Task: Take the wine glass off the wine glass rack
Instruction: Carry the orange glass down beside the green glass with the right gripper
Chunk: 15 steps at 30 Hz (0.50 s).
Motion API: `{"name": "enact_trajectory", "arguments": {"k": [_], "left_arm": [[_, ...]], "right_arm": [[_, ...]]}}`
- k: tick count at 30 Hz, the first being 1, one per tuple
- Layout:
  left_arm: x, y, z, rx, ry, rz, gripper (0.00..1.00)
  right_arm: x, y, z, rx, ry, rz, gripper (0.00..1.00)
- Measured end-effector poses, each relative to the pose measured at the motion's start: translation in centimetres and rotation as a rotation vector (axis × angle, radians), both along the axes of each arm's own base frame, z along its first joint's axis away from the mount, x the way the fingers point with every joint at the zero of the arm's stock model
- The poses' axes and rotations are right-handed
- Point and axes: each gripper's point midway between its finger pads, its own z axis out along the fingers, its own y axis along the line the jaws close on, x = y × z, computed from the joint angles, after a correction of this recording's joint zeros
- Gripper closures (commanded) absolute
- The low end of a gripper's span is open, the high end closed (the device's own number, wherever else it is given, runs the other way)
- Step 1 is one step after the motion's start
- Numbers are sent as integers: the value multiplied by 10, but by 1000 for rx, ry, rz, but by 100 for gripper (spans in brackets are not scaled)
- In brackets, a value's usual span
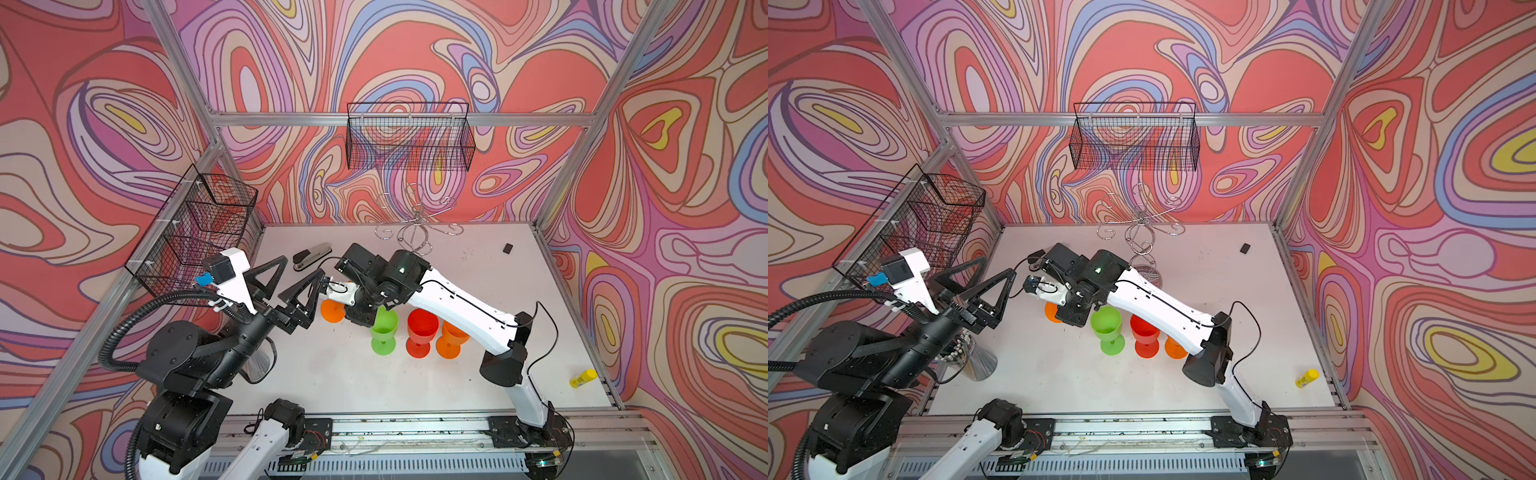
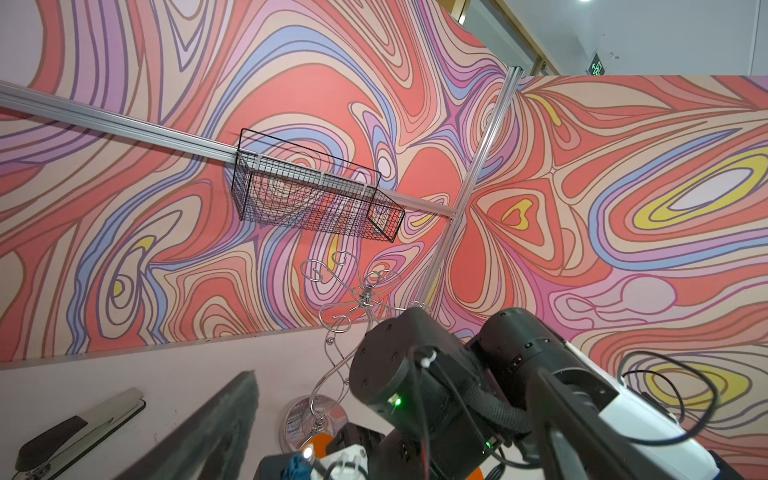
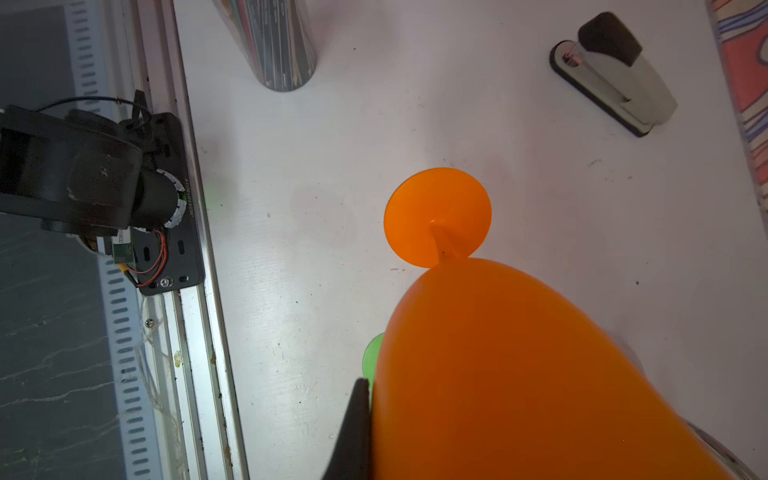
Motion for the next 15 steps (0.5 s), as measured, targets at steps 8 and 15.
{"name": "enact_trajectory", "arguments": {"k": [8, 15], "left_arm": [[7, 8, -5, -4, 17, 57, 1], [11, 12, -9, -6, 26, 90, 2]], "right_arm": [[-11, 3, -23, -59, 32, 32, 100], [-18, 10, -52, -122, 56, 57, 100]]}}
